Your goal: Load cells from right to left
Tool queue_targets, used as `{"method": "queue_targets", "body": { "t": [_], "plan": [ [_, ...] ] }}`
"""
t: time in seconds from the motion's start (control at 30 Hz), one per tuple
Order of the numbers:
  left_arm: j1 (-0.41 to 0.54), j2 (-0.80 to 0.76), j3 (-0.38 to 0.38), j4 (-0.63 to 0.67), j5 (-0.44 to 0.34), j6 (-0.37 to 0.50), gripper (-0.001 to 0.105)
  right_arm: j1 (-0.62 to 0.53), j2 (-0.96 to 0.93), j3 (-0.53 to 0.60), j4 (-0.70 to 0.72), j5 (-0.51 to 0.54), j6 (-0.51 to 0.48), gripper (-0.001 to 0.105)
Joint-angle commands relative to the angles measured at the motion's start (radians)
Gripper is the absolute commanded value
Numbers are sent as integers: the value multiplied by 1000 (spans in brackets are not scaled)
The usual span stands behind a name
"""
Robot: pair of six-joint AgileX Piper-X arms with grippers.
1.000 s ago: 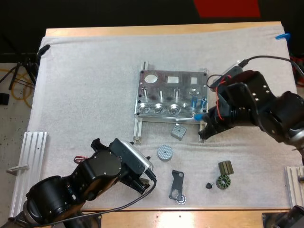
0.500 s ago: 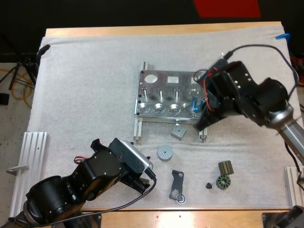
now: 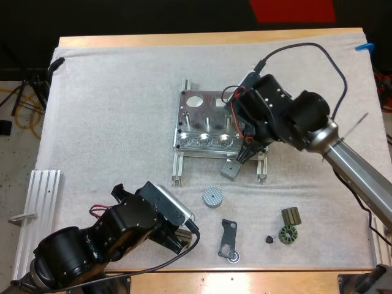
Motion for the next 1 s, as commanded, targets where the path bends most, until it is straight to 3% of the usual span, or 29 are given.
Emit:
{"method": "queue_targets", "body": {
  "t": [0.0,0.27,0.97],
  "plan": [
    [-2,-7,-5,27,-22,-13,54,-3,13,-26,6,2,-8,2],
    [-2,-7,-5,32,-22,-13,54,-3,97,-81,8,2,-23,2],
    [-2,-7,-5,32,-22,-13,54,-3,263,-80,-54,28,-95,2]
  ]
}}
